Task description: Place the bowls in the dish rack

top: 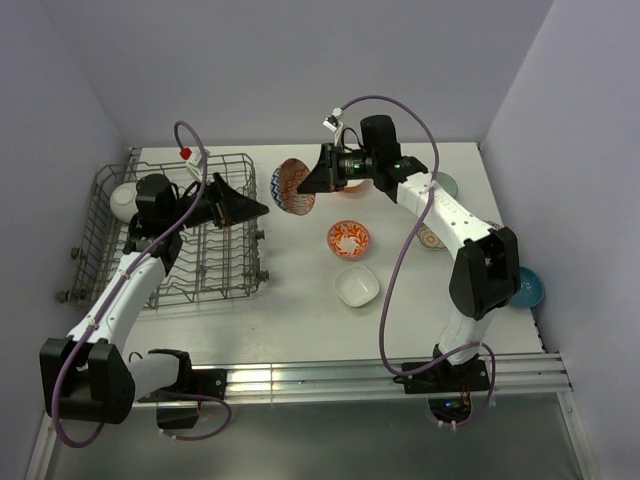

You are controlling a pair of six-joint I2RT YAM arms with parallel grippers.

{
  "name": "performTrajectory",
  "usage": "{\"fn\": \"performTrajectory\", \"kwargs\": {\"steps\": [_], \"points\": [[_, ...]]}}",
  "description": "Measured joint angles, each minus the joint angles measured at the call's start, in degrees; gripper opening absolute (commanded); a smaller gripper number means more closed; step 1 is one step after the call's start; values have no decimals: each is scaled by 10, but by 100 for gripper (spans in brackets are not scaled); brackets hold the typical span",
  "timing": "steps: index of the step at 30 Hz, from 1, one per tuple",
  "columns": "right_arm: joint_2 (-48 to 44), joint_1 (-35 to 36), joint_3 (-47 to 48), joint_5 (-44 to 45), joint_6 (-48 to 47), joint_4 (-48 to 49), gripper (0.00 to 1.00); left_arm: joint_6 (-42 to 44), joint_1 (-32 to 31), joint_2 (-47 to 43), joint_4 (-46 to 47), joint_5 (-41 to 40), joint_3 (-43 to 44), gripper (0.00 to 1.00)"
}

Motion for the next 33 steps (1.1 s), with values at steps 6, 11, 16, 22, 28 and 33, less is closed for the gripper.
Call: {"fn": "performTrajectory", "kwargs": {"steps": [6, 11, 16, 22, 28, 33], "points": [[23, 8, -12, -9, 52, 31, 0, -39, -22, 0, 42, -24, 0, 99], [24, 13, -18, -8, 62, 34, 0, -48, -37, 1, 56, -50, 1, 100], [24, 29, -18, -8, 64, 35, 0, -44, -55, 3, 46, -77, 16, 99], [24, 36, -23, -7, 70, 40, 0, -34, -64, 6, 27, -103, 31, 95], [24, 36, -26, -7, 72, 40, 0, -36, -64, 12, 26, -107, 31, 79], [24, 36, -26, 1, 64, 32, 0, -35, -64, 15, 19, -109, 31, 73]]}}
